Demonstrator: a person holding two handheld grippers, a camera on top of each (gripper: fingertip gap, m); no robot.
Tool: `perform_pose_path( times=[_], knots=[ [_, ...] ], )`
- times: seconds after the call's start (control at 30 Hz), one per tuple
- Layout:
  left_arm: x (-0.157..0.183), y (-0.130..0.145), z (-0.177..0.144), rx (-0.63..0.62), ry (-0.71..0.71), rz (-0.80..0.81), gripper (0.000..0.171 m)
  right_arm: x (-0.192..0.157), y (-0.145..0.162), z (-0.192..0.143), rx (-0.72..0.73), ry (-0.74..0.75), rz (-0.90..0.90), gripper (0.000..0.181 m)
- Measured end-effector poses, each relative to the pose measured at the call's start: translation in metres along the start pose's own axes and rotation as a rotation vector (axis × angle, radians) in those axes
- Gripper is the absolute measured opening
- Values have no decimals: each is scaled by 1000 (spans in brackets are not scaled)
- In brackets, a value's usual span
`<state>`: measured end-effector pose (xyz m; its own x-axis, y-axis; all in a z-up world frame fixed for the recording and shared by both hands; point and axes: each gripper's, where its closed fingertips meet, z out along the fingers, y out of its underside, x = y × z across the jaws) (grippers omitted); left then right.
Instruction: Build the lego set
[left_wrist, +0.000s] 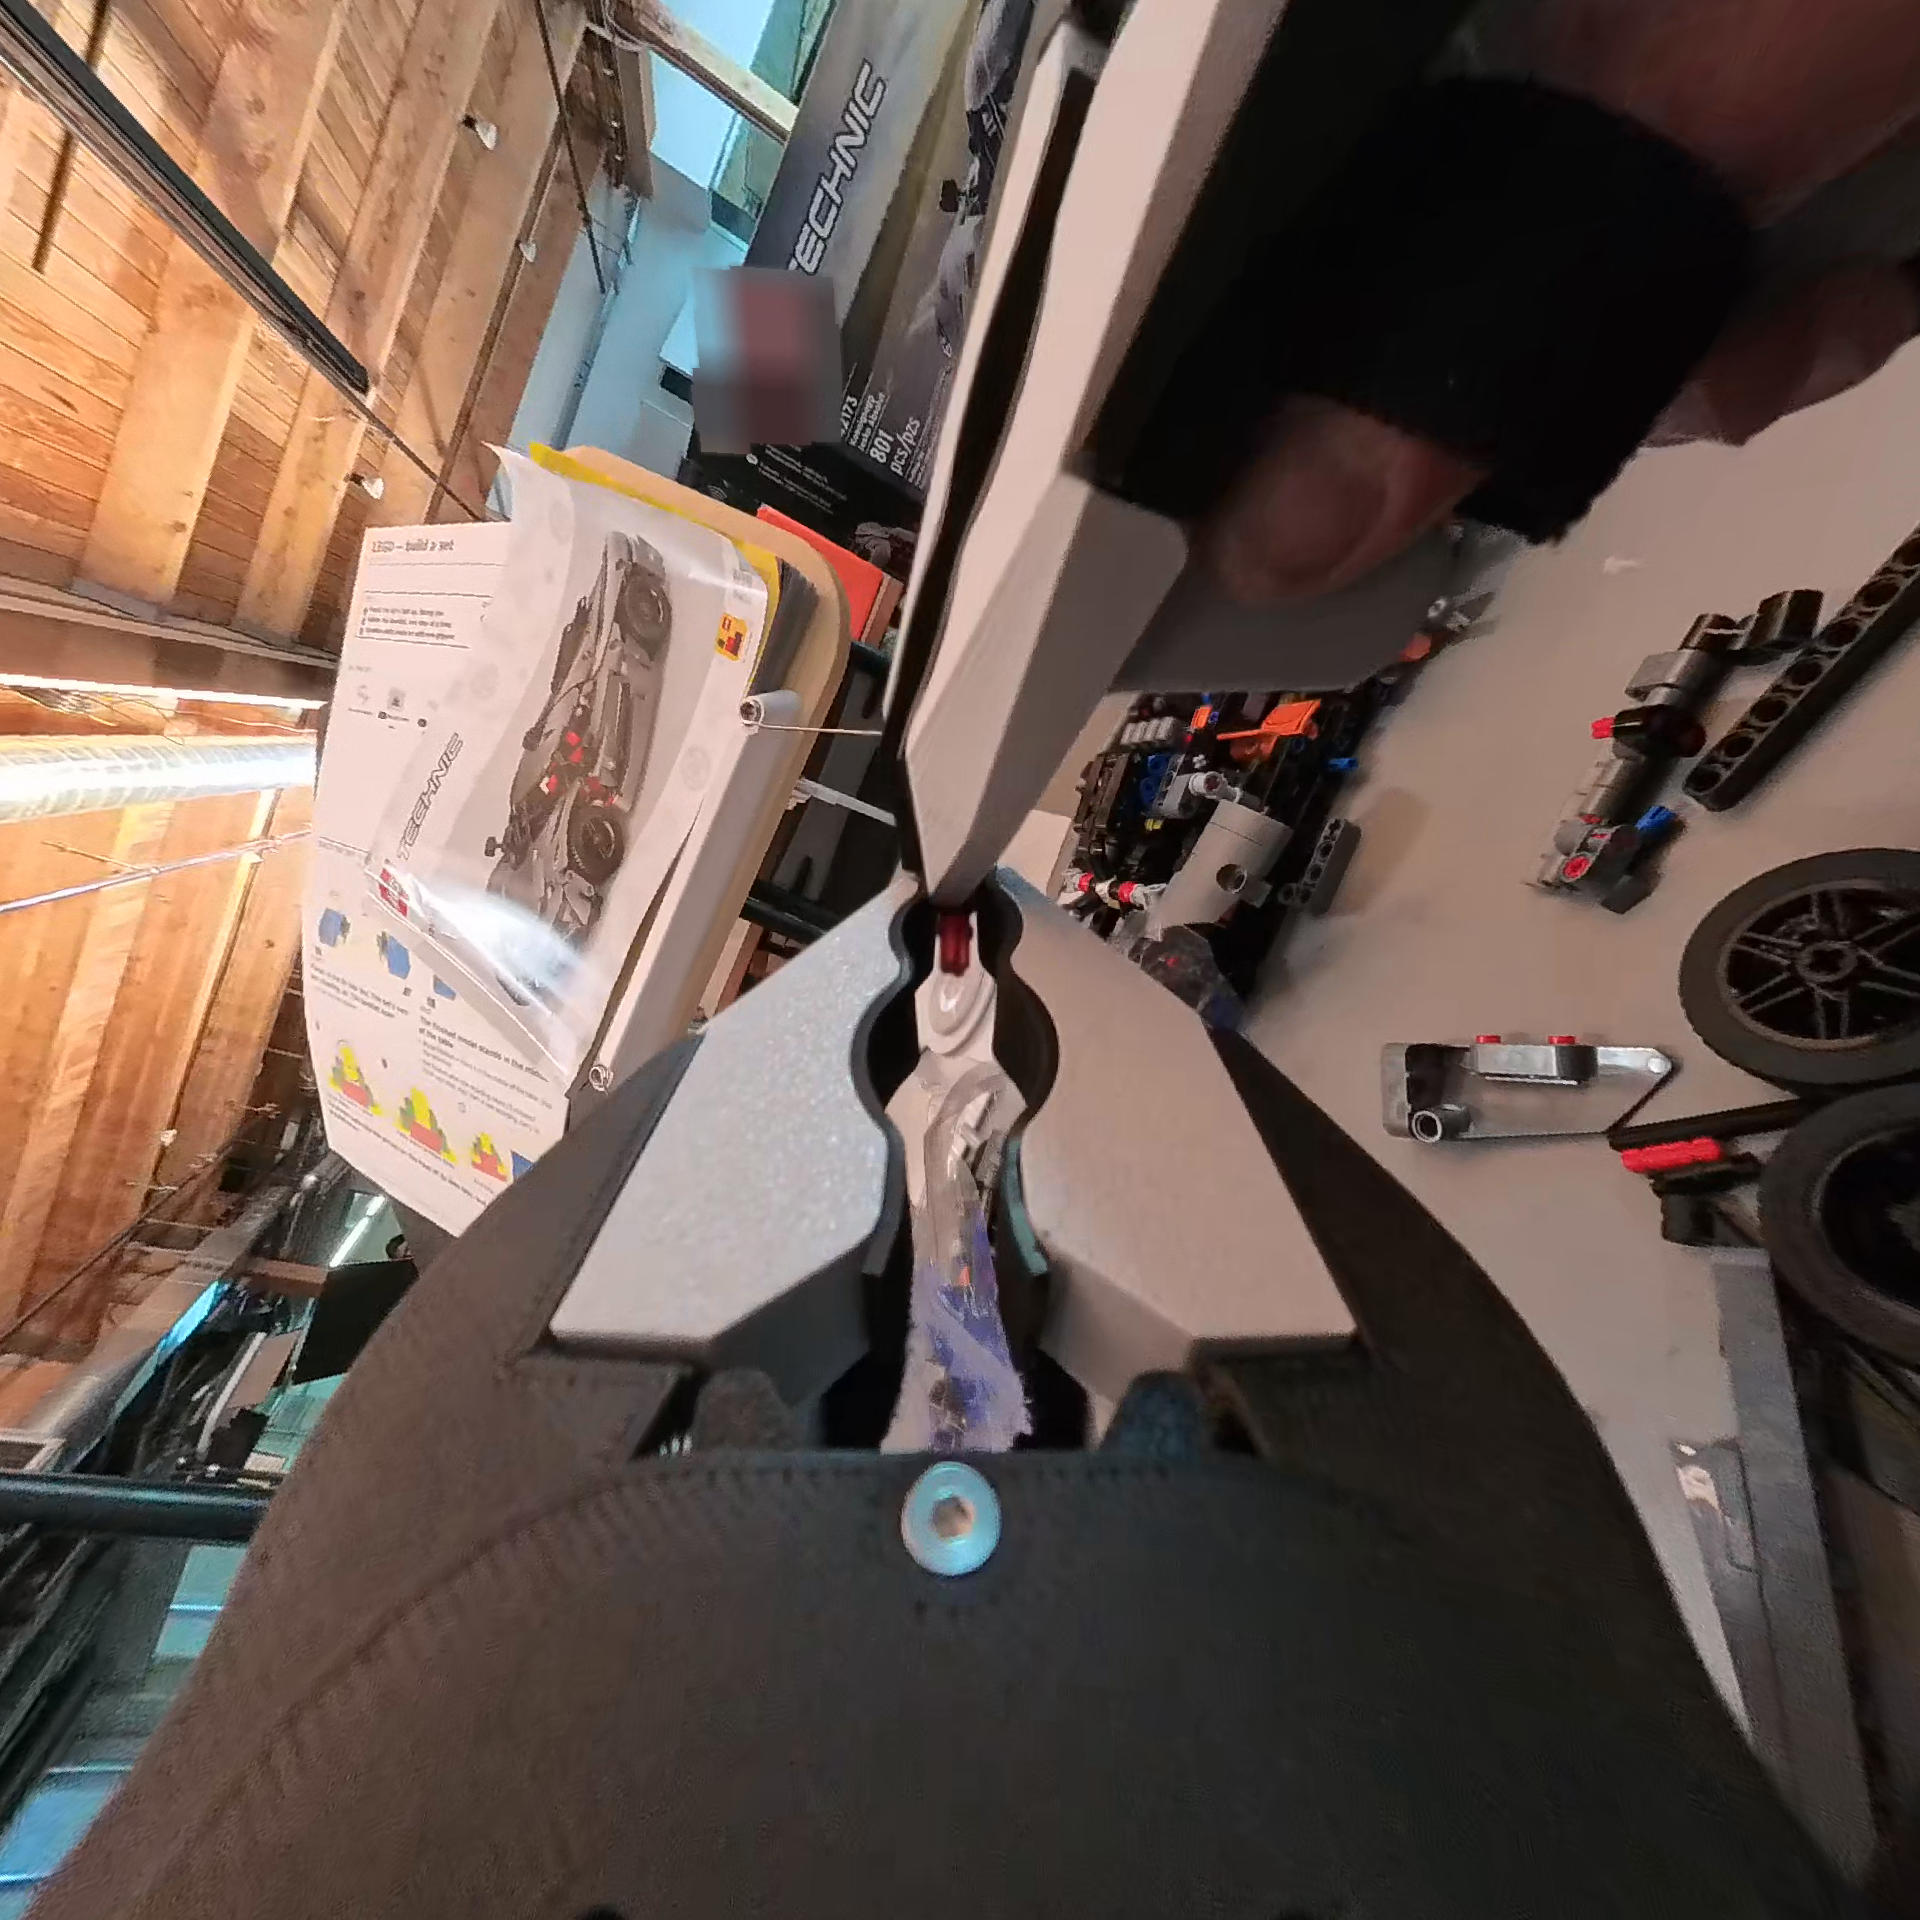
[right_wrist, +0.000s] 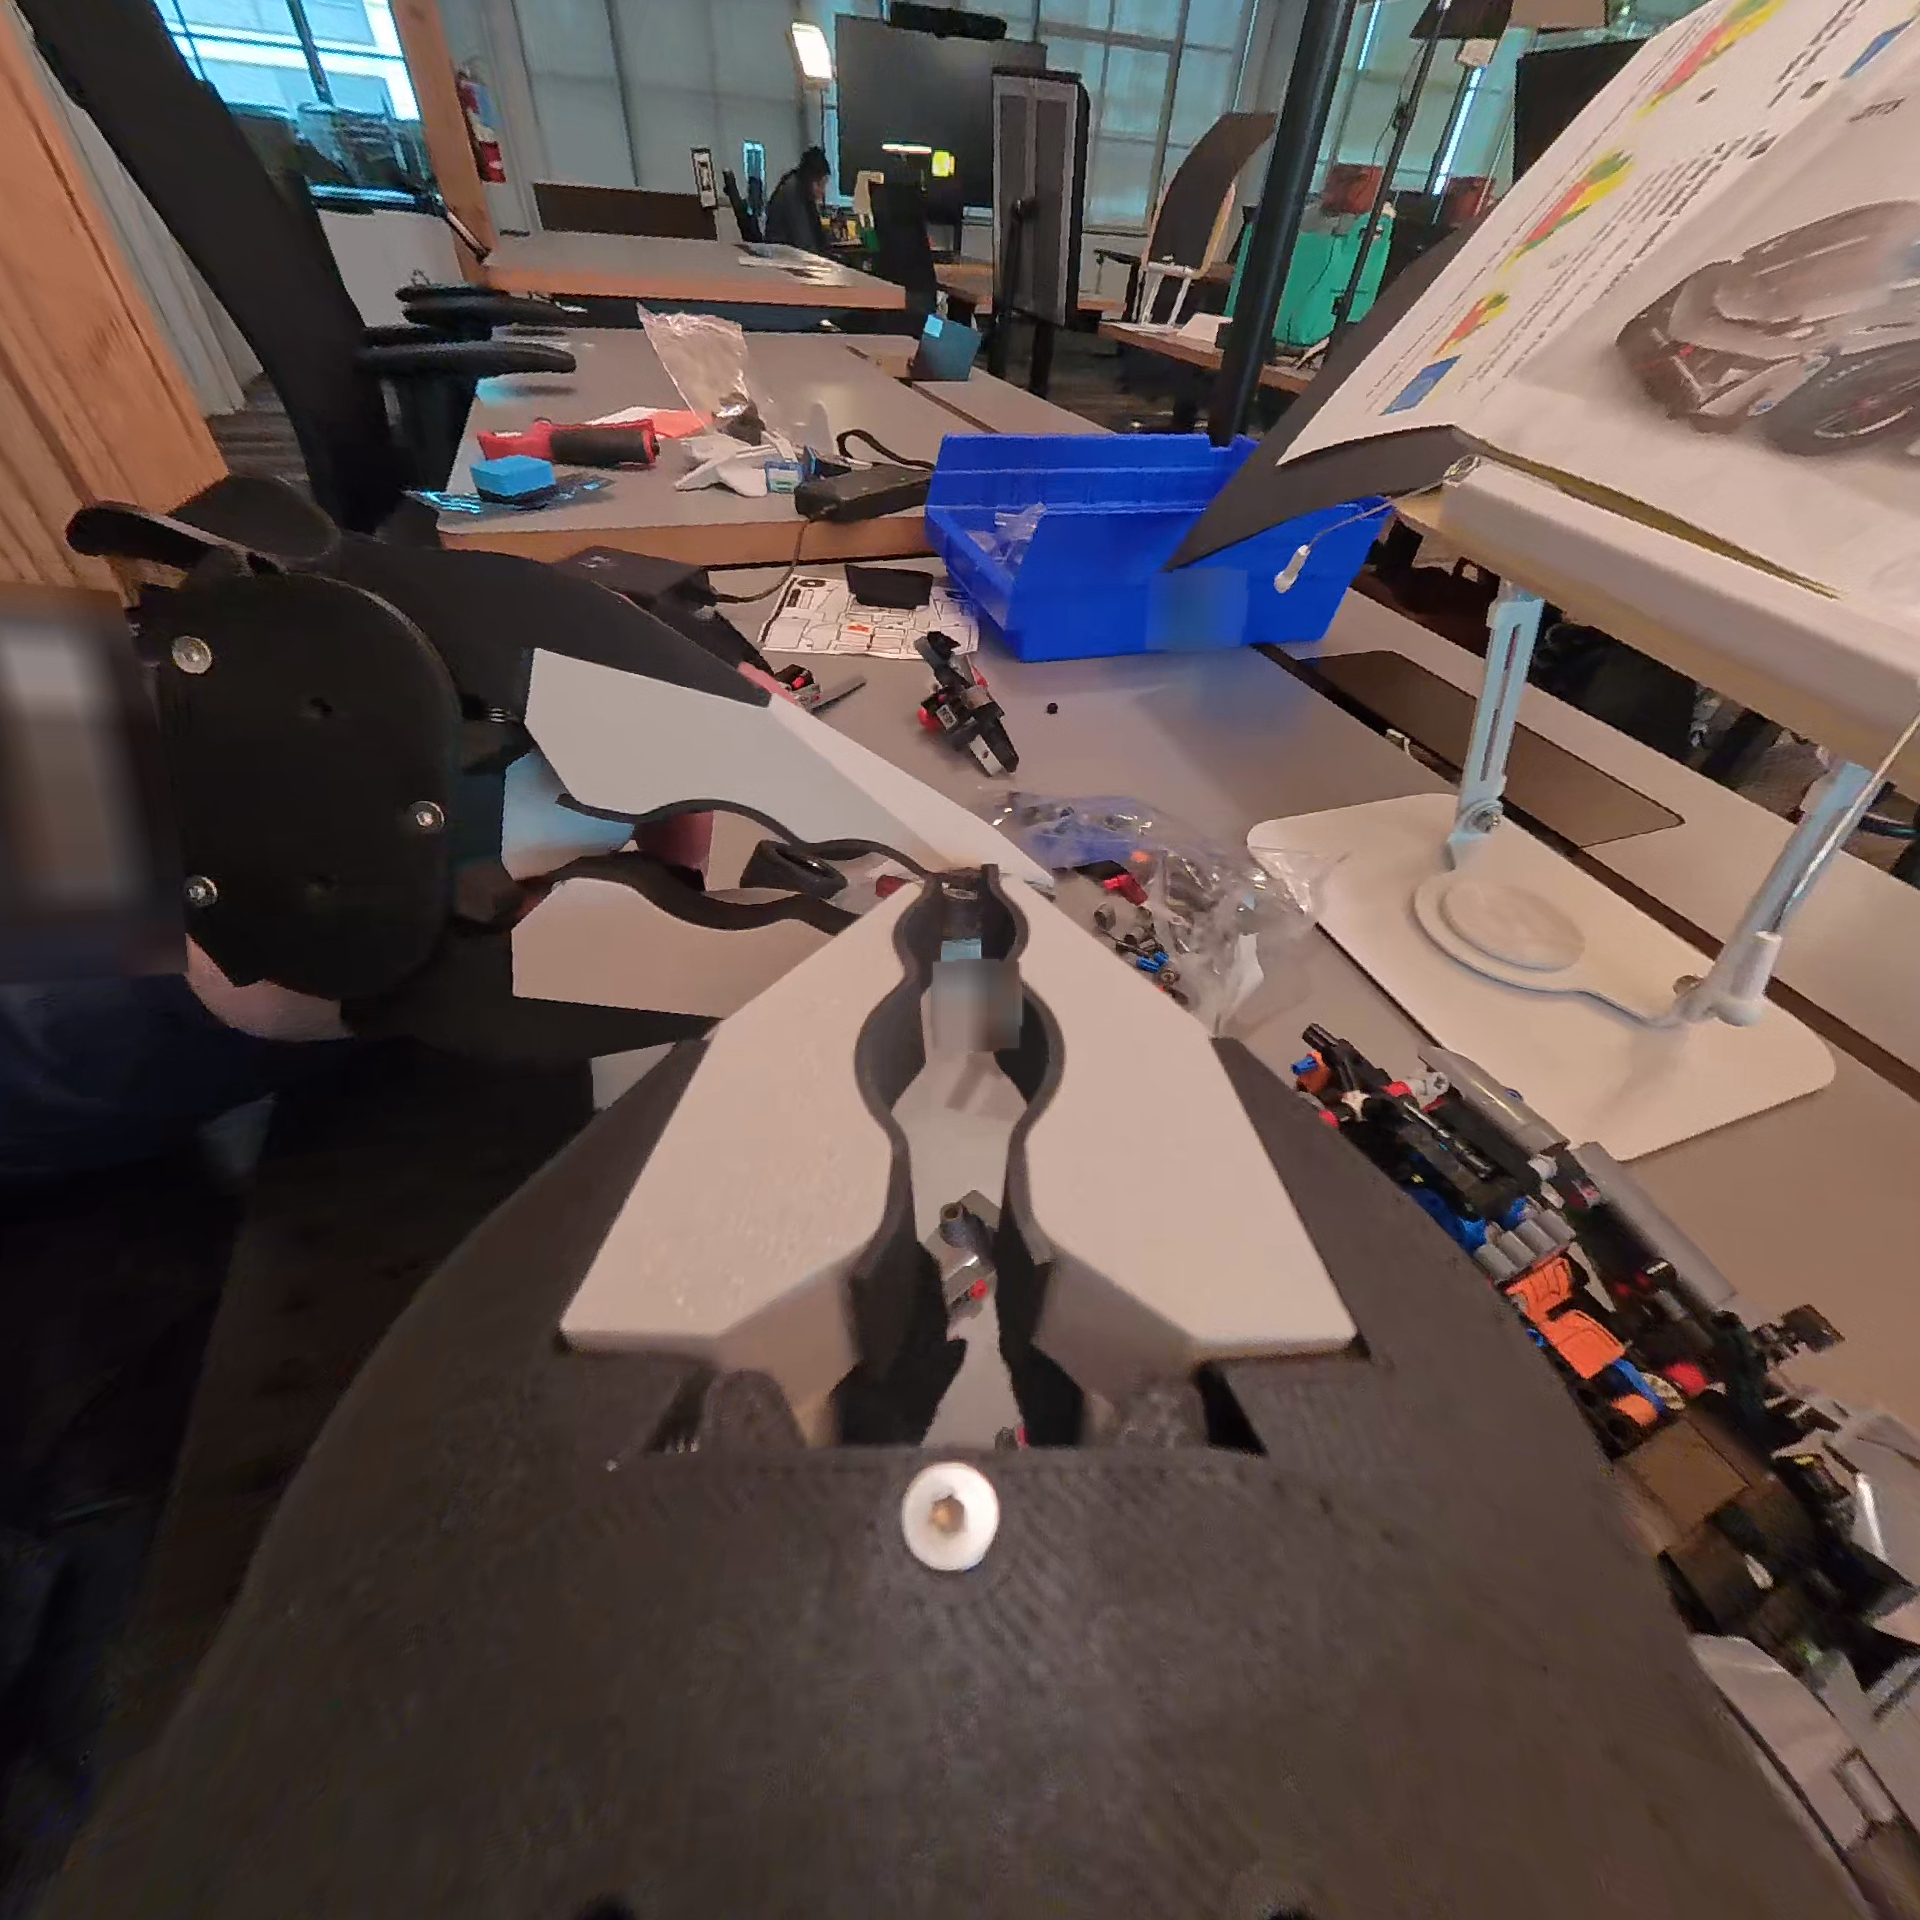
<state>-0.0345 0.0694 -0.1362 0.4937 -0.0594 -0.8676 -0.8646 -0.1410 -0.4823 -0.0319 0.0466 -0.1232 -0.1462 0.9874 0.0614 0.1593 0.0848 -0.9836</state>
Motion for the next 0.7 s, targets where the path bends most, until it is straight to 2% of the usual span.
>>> perform_pose_path(
  times=[0.13,0.3,0.37,0.57,0.7],
  knots=[
    [-6,1,-3,6,-25,-18,12,12,0,-5,10,51,20,4],
    [1,-7,-5,33,-22,43,10,14,2,-5,-3,66,10,4],
    [1,-4,-2,8,-28,59,2,12,3,-3,-10,52,11,5],
    [2,0,-5,-35,-22,66,0,11,6,-1,-33,62,-6,4],
    [7,7,-1,-92,8,52,0,17,13,2,-81,132,-40,5]
  ],
)
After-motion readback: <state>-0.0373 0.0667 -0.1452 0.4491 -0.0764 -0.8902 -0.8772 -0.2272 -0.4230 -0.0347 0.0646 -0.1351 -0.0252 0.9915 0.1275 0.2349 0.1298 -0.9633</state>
